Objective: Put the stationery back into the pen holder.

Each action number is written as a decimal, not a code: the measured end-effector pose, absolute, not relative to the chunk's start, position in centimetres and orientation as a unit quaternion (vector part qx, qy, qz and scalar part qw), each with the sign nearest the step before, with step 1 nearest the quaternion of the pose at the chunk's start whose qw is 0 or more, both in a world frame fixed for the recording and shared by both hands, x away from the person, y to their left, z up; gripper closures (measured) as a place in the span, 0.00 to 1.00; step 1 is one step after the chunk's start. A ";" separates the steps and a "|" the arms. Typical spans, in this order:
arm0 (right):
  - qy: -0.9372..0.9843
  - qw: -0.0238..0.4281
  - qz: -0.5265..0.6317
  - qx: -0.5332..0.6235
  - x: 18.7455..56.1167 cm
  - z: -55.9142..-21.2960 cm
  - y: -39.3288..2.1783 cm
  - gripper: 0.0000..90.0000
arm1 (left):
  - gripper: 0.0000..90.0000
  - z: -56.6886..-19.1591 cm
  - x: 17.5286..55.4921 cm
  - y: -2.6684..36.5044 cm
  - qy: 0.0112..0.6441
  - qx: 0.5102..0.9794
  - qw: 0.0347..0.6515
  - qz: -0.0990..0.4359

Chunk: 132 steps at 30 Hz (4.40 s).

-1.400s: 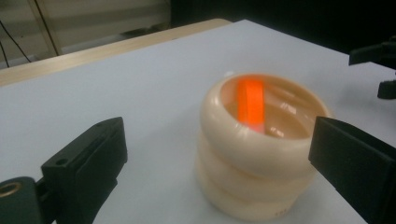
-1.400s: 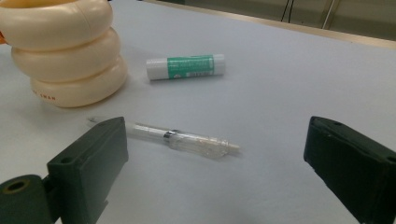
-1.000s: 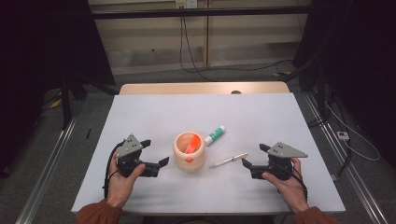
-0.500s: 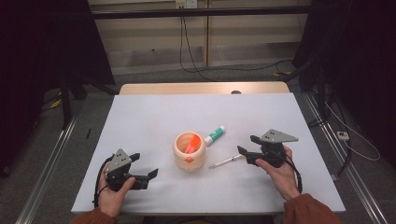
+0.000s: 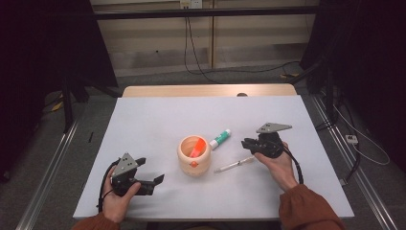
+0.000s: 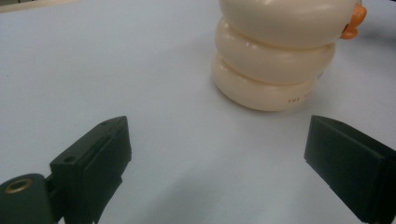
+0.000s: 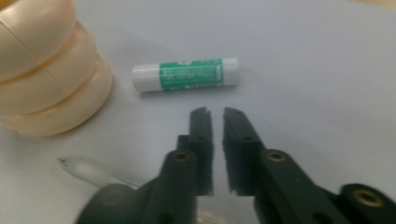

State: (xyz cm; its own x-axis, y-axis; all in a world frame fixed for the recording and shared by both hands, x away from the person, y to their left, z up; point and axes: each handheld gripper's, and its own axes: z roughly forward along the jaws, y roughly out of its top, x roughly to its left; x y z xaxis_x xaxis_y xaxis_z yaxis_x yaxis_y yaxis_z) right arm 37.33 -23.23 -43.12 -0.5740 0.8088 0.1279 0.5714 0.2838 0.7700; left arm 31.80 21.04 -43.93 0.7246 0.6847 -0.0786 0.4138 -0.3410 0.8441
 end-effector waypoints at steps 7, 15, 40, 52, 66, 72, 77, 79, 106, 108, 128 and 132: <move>0.806 0.119 0.367 0.448 38.4 -44.4 -23.4 1.00 | 0.07 -43.9 31.8 20.9 0.344 0.805 0.461 0.145; 0.826 0.109 0.337 0.438 38.5 -45.1 -22.9 1.00 | 0.07 -43.9 31.7 21.0 0.345 0.804 0.461 0.148; 0.845 0.104 0.301 0.430 37.0 -45.4 -23.2 1.00 | 0.07 -43.7 31.3 20.7 0.329 0.809 0.465 0.145; 0.849 0.099 0.301 0.422 35.5 -45.3 -23.8 1.00 | 0.07 -43.8 31.4 20.6 0.330 0.812 0.459 0.145; 0.852 0.087 0.301 0.420 33.8 -45.1 -24.3 1.00 | 0.07 -43.9 31.5 20.7 0.331 0.813 0.458 0.143; 0.853 0.077 0.303 0.419 33.1 -45.1 -24.5 1.00 | 0.07 -43.9 31.5 20.7 0.331 0.812 0.460 0.143; 0.852 0.074 0.308 0.418 32.9 -45.1 -24.6 1.00 | 0.07 -43.9 31.5 20.6 0.328 0.813 0.461 0.141; 0.850 0.072 0.316 0.415 32.9 -45.3 -24.8 1.00 | 0.07 -43.8 31.5 20.6 0.329 0.813 0.460 0.142; 0.806 0.145 0.382 0.429 32.6 -44.1 -25.8 0.10 | 0.07 -43.8 31.6 20.6 0.321 0.816 0.458 0.145; 0.810 0.146 0.387 0.415 32.4 -43.8 -25.5 0.11 | 0.07 -43.8 31.6 20.7 0.326 0.814 0.457 0.147; 0.851 0.088 0.353 0.379 34.6 -43.3 -20.2 0.20 | 0.07 -43.9 31.9 20.5 0.325 0.815 0.458 0.141; 0.863 0.087 0.351 0.353 35.0 -42.7 -19.3 0.19 | 0.07 -44.0 31.8 20.5 0.324 0.816 0.457 0.139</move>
